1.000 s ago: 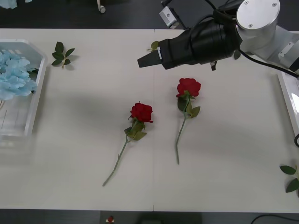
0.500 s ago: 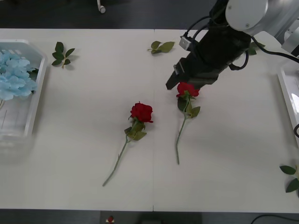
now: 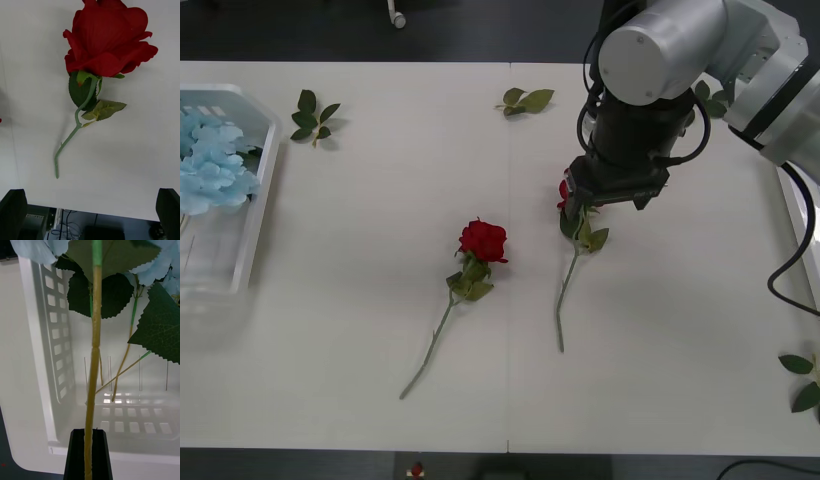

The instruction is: Put the red flowers into the right box and the blue flowers into the left box

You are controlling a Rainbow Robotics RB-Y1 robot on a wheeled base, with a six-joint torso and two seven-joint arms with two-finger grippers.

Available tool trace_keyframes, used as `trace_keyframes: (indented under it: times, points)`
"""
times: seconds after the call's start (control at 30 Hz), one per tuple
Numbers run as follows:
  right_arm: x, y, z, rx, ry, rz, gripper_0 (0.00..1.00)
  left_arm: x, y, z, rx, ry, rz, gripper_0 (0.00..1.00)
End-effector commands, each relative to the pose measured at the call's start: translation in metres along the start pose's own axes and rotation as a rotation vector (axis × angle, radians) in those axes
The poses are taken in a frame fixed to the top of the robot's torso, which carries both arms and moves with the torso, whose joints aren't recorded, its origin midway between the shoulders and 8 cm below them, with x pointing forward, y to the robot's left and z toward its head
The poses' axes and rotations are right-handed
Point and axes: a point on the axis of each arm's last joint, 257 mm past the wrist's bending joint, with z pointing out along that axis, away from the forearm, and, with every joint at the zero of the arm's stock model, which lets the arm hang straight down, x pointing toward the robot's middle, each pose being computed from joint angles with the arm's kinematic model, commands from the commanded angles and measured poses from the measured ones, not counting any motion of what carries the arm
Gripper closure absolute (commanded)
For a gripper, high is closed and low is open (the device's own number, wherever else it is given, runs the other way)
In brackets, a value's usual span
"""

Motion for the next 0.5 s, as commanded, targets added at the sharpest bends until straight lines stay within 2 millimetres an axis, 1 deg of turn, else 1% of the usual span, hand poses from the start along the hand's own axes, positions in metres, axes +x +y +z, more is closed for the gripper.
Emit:
trace_keyframes:
  times: [0.03,0.2,0.33,0.37,0.43,0.5]
  points:
    - [-0.012,0.013,0.009,0.017,-0.04,0.014,0.0,0.003,-0.001,0.016,-0.038,-0.004,-0.056,1.0]
    - [-0.015,0.014,0.022,0.029,-0.053,0.014,0.0,0.011,-0.012,0.039,-0.051,0.021,-0.065,1.0]
    - [-0.015,0.019,0.039,0.022,-0.067,0.004,0.0,0.026,-0.019,0.058,-0.042,0.055,-0.099,1.0]
    - [-0.016,0.02,0.044,0.021,-0.078,-0.001,0.0,0.03,-0.021,0.066,-0.039,0.059,-0.11,1.0]
    - [-0.017,0.022,0.053,0.018,-0.092,-0.004,0.0,0.031,-0.022,0.074,-0.041,0.054,-0.114,1.0]
    - [-0.018,0.023,0.061,0.009,-0.101,-0.003,0.0,0.031,-0.024,0.078,-0.043,0.051,-0.112,1.0]
